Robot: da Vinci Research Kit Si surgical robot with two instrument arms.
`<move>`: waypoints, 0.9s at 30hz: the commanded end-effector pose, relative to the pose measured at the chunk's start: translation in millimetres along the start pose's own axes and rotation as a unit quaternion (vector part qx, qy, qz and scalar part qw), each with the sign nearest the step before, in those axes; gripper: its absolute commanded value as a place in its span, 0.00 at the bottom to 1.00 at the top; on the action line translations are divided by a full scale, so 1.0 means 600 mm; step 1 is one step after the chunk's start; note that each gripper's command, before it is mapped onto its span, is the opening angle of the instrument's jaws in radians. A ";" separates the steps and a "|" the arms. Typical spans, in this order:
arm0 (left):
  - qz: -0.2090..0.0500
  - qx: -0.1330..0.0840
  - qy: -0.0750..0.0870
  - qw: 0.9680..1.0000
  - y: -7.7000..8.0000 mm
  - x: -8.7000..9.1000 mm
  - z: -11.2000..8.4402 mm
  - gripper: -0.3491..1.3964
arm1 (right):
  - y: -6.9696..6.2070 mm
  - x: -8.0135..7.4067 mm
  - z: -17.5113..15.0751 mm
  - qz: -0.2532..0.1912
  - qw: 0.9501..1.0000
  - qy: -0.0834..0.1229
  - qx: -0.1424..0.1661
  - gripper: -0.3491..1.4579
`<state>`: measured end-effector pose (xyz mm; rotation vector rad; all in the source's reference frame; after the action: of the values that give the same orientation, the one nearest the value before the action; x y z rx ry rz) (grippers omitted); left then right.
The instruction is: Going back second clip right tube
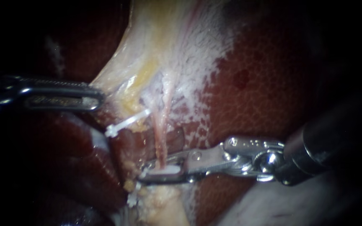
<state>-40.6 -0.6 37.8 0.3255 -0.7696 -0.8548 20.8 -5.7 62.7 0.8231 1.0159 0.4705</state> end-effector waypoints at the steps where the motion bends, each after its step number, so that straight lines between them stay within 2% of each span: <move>1: 0.000 0.000 0.000 1.000 0.0000 0.0000 0.0000 0.02 | 0.0000 0.0000 0.0000 0.000 1.000 0.000 0.000 0.00; 9: 0.000 0.000 0.000 1.000 0.0000 0.0001 -0.0001 0.02 | 0.0000 -0.0001 -0.0001 -0.001 1.000 -0.001 0.001 0.00; 12: 0.000 0.000 0.000 1.000 0.0001 0.0001 -0.0001 0.02 | 0.0000 -0.0002 0.0001 -0.001 1.000 -0.001 0.001 0.24; 14: 0.000 0.000 0.000 1.000 0.0001 0.0001 -0.0001 0.02 | -0.0001 -0.0002 0.0002 -0.001 1.000 -0.001 0.002 0.33; 16: 0.000 0.000 0.000 1.000 0.0001 0.0001 -0.0001 0.02 | -0.0003 0.0000 0.0005 -0.022 1.000 0.000 0.000 0.42; 18: 0.000 0.000 0.000 1.000 0.0002 0.0001 -0.0001 0.02 | -0.0004 0.0001 0.0008 -0.048 0.999 0.001 -0.002 0.46; 21: 0.000 0.001 0.000 1.000 0.0003 0.0002 -0.0002 0.02 | -0.0004 0.0005 0.0013 -0.110 0.994 0.003 -0.002 0.50; 27: 0.000 0.001 0.000 1.000 0.0003 0.0003 -0.0002 0.02 | 0.0001 0.0005 0.0013 -0.176 0.984 0.013 -0.032 0.52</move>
<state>-40.3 -0.6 37.9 0.3264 -0.7702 -0.8534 21.6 -5.8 62.8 0.5521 1.1425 0.1915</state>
